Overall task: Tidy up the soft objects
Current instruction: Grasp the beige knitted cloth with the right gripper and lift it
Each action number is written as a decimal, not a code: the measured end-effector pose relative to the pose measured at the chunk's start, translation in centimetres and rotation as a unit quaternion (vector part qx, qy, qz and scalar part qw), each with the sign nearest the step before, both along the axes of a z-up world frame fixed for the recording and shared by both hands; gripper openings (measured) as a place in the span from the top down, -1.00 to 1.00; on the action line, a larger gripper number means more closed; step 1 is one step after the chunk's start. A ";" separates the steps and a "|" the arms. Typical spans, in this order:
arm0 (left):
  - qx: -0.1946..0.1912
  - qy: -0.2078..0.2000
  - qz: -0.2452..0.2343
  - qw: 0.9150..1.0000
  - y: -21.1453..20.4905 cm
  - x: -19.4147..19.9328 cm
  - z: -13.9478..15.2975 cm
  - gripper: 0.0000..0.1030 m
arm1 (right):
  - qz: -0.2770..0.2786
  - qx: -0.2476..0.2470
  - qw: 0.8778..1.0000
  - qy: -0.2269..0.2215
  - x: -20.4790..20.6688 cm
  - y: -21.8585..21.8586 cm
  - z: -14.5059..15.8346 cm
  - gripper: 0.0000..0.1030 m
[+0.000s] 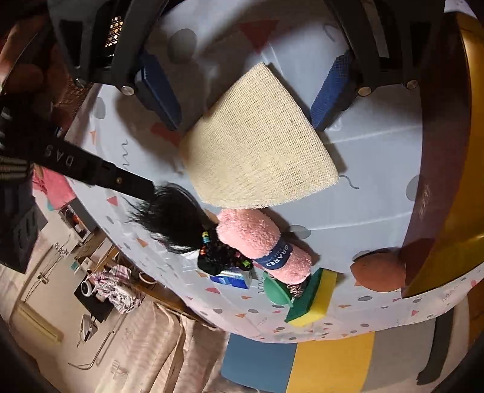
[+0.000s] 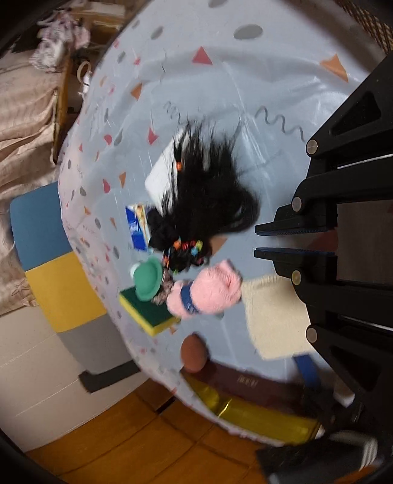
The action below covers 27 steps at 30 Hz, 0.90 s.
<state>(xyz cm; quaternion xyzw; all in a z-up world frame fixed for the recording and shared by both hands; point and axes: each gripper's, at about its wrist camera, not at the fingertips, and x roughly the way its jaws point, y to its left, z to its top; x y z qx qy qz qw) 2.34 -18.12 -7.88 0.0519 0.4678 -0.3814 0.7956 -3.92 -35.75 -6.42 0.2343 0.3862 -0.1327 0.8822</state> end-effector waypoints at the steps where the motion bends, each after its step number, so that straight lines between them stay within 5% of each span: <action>1: 0.006 -0.004 0.000 1.000 -0.3 0.0 0.0 -0.65 | -0.003 -0.003 1.000 0.001 -0.1 -0.1 0.0 0.84; 5: -0.013 0.024 0.021 0.999 0.0 1.1 0.0 -0.29 | 0.003 0.024 1.000 -0.011 -0.1 -0.5 0.0 0.84; 9: -0.032 0.065 0.048 0.996 1.4 1.8 0.1 -0.14 | 0.039 0.057 0.997 -0.022 0.5 0.3 -0.4 0.79; 11: -0.016 0.060 0.063 0.996 2.1 1.3 0.4 -0.14 | 0.060 0.069 0.996 -0.014 1.2 0.9 -0.8 0.23; 12: -0.007 0.053 0.069 0.996 2.4 1.0 0.6 -0.14 | 0.063 0.073 0.995 -0.010 1.5 1.1 -1.0 -0.42; 13: -0.005 0.048 0.075 0.996 2.9 0.6 0.8 -0.14 | 0.064 0.084 0.994 -0.009 1.7 1.3 -1.3 -0.83; 14: -0.008 0.047 0.081 0.996 3.4 0.4 0.9 -0.14 | 0.067 0.099 0.993 -0.013 1.8 1.5 -1.6 -0.88; 18: -0.015 0.044 0.086 0.995 4.6 -0.2 1.4 -0.14 | 0.077 0.106 0.991 0.007 3.1 2.3 -2.8 -0.88; 20: -0.019 0.039 0.084 0.996 5.0 -0.5 1.8 -0.13 | 0.080 0.043 0.996 0.013 3.6 3.5 -2.8 -0.59; 22: -0.025 0.034 0.084 0.996 5.3 -0.7 2.3 -0.13 | 0.089 -0.029 0.995 0.042 4.3 4.8 -2.9 0.19; 27: -0.042 0.015 0.077 0.996 5.6 -1.3 3.9 -0.13 | 0.098 0.003 0.995 0.022 4.0 4.3 -2.9 0.59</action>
